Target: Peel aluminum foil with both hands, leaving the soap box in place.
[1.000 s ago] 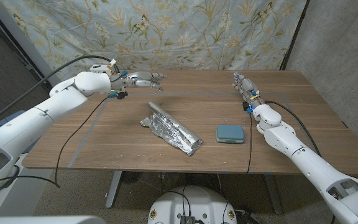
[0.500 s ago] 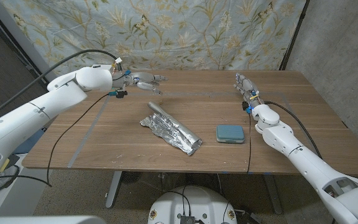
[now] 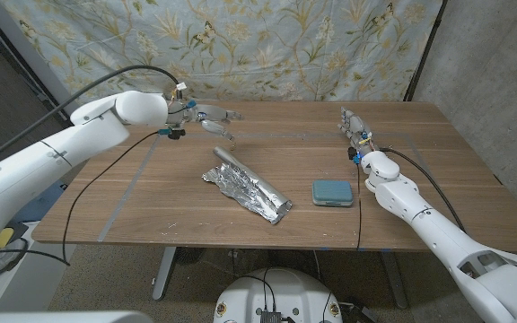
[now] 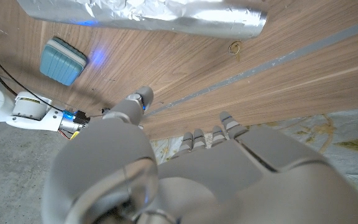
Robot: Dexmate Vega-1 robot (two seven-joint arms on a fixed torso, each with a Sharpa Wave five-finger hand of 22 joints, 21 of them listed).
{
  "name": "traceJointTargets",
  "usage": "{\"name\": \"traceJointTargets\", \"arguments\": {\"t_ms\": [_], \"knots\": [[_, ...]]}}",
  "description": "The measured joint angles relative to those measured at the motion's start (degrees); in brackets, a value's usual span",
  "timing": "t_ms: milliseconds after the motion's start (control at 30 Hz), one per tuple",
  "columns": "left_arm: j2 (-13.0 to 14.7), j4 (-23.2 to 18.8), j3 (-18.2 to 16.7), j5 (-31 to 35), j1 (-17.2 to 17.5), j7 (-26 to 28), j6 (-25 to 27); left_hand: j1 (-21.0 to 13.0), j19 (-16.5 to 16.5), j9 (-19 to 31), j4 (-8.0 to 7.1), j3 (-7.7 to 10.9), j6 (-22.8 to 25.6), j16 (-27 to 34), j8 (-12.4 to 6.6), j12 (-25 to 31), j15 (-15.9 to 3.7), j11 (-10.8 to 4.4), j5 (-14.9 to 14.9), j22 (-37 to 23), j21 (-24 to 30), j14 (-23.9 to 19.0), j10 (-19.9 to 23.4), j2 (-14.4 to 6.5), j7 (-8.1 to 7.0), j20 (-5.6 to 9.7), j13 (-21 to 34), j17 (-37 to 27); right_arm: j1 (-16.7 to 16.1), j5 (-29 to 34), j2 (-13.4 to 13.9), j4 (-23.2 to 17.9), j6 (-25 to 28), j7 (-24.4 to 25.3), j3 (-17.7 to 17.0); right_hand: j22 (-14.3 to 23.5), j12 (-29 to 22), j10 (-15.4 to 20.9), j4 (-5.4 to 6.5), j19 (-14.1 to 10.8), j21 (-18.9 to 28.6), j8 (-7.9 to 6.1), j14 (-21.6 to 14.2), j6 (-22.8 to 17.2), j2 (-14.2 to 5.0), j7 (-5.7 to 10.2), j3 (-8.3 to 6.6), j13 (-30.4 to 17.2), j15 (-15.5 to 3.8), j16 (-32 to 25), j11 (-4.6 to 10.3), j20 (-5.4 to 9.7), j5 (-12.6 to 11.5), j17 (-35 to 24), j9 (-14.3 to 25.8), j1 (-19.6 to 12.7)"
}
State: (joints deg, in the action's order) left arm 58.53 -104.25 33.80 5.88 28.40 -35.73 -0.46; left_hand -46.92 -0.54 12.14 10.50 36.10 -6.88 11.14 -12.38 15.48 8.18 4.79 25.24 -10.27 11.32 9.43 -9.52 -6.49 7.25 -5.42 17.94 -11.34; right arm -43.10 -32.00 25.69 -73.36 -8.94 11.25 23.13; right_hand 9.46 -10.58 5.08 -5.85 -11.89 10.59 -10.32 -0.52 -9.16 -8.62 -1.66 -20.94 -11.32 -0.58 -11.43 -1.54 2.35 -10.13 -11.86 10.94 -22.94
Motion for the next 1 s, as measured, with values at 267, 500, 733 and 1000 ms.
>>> {"name": "traceJointTargets", "arguments": {"t_ms": [267, 500, 733, 1000], "knots": [[-0.8, -0.3, 1.3, 2.2, -1.5, -3.0, 0.2, -0.8, -0.6, 0.0, 0.00, 0.00, -0.4, 0.0, 0.00, 0.2, 0.32, 0.00, 0.2, 0.0, 0.0, 0.3, 0.0, -0.3, 0.22, 0.00, 0.5, 0.0, 0.6, 0.6, -0.4, 1.1, -1.1, 0.1, 0.1, 0.0, 0.0, -0.3, -0.18, 0.0, 0.0, 0.00, 0.1, 0.3, 0.00, -0.28, 0.18, 0.0, 0.09, 0.0, -0.08, 0.00, 0.0, 0.0, 0.0, 0.0], [-1.5, -0.3, 2.5, 3.8, -2.7, -5.7, 0.3, -1.2, -0.9, 0.3, -0.25, -0.24, -1.3, 0.0, 0.00, 0.4, 0.32, 0.00, 0.2, 0.0, 0.0, 0.3, 0.0, -0.3, 0.32, 0.31, 1.0, 0.0, 0.4, 0.9, -0.4, 1.3, -2.2, 0.1, 0.0, 0.0, 0.0, -0.3, -0.48, 0.0, 0.0, 0.00, 0.1, 0.3, 0.00, -0.28, 0.15, 0.0, 0.09, 0.0, -0.08, 0.00, 0.0, 0.0, 0.0, 0.0], [-2.4, 0.1, 3.9, 5.8, -4.0, -8.3, 0.4, -1.8, -1.4, 0.3, -0.25, -0.24, -2.0, 0.0, 0.00, 0.4, 0.32, 0.23, 0.7, 0.0, 0.0, 0.3, -0.2, -0.3, 0.70, -0.21, 1.6, 0.0, 0.1, 1.0, -0.2, 1.2, -2.7, 0.3, -0.4, 0.0, 0.0, -0.3, -0.48, 0.0, 0.0, 0.00, 0.1, 0.3, 0.00, -0.28, 0.15, 0.0, 0.09, 0.0, -0.08, 0.00, 0.0, 0.1, 0.0, 0.0], [-3.7, 1.3, 5.5, 7.7, -5.5, -10.4, -0.6, -2.4, -2.0, 0.5, -0.24, -0.24, -2.6, 0.0, 0.00, 0.7, 0.32, 0.23, 1.0, 0.0, 0.0, 0.3, -0.2, -0.1, 0.69, 0.00, 2.0, 0.0, 0.0, 1.0, 0.0, 1.1, -2.7, 0.6, -0.7, 0.0, 0.0, -0.3, -0.88, 0.0, 0.0, 0.00, 0.1, 0.4, 0.00, -0.14, 0.23, 0.0, 0.05, 0.0, -0.08, -0.01, 0.0, 0.1, 0.0, 0.0]]}}
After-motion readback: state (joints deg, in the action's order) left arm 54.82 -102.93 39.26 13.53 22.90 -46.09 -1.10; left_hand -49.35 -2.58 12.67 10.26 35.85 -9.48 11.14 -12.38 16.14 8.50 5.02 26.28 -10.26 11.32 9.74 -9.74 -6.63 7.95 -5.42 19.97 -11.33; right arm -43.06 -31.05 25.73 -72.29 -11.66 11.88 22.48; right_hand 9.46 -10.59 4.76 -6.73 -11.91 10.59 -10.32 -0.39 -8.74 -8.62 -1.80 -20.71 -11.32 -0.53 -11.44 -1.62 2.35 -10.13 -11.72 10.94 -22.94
